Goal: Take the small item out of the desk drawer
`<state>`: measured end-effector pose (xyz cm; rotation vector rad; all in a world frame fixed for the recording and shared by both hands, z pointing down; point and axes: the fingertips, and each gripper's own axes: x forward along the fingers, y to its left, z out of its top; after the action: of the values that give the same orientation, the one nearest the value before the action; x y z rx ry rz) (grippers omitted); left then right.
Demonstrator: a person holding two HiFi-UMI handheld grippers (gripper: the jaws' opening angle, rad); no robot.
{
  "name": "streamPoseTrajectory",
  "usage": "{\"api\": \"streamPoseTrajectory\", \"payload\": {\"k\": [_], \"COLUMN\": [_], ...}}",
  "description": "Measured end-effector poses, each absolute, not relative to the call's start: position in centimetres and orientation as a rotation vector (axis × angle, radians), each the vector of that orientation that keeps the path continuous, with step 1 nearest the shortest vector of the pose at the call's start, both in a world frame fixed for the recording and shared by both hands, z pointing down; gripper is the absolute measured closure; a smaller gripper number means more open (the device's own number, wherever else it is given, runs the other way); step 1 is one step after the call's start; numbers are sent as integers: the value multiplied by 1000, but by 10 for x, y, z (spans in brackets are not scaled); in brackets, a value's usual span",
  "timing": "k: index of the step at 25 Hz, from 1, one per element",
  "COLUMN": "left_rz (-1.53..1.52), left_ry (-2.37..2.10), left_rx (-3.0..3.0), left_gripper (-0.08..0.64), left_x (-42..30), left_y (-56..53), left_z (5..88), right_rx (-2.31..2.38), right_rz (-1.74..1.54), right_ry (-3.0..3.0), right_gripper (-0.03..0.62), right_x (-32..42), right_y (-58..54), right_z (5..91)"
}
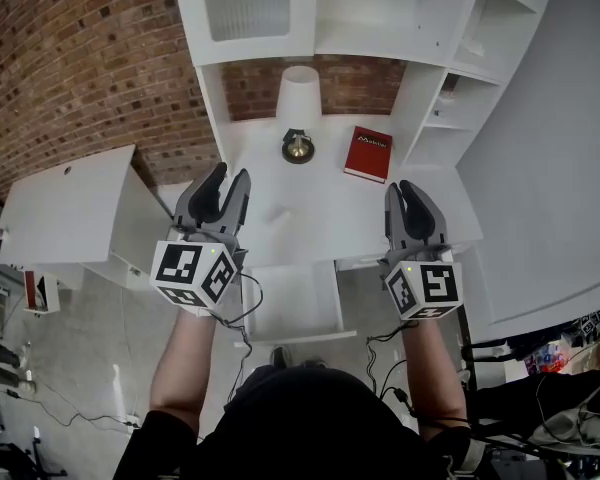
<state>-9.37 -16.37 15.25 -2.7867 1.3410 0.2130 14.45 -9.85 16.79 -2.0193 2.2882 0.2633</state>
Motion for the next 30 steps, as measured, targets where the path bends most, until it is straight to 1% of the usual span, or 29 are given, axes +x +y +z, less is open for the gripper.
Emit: {"api": "streamPoseTrajectory", "payload": {"k": [30], "left_rz": [196], "left_ry": [1332], "left_rx": [-2828], "left_gripper": [428], "left_x": [-105], "left_y": [-192], "left_z": [164], "right_rx": [-2046], "right_rz": [223], "right_ry": [2307], "right_gripper": [551], "right_x": [131], "right_y": [-121], "right_z": [177]}}
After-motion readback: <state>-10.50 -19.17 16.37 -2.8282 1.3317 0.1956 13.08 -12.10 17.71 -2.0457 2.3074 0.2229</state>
